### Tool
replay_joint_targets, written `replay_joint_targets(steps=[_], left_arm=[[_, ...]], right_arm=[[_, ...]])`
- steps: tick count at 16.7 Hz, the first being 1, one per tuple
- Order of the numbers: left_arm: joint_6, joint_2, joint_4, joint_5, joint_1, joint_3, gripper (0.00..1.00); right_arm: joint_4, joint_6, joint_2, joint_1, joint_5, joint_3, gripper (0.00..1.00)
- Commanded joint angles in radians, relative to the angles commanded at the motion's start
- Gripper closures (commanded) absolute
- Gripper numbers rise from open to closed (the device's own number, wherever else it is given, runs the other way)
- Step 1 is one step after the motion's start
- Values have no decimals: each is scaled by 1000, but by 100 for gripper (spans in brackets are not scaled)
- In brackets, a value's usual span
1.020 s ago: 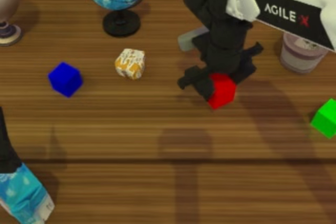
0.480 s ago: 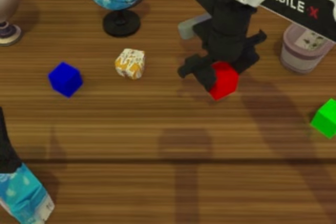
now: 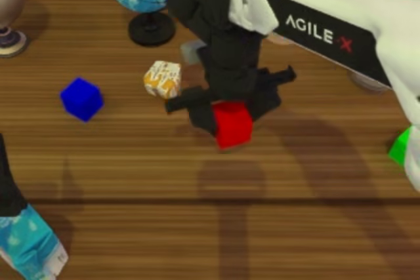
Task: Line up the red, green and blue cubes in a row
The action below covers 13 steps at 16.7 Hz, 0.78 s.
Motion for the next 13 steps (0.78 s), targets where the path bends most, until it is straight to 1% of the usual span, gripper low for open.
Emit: replay_joint_targets(steps=[4, 7, 10, 13], left_arm=[[0, 0, 0, 0, 0, 0, 0], [0, 0, 0, 0, 0, 0, 0], [0, 0, 0, 0, 0, 0, 0], [0, 0, 0, 0, 0, 0, 0]], right_arm=[[-33, 323, 4, 134, 5, 22, 100], [-47, 494, -4, 215, 9, 33, 100], [-49, 571, -15, 258, 12, 36, 100], [-50, 575, -16, 260, 13, 36, 100]])
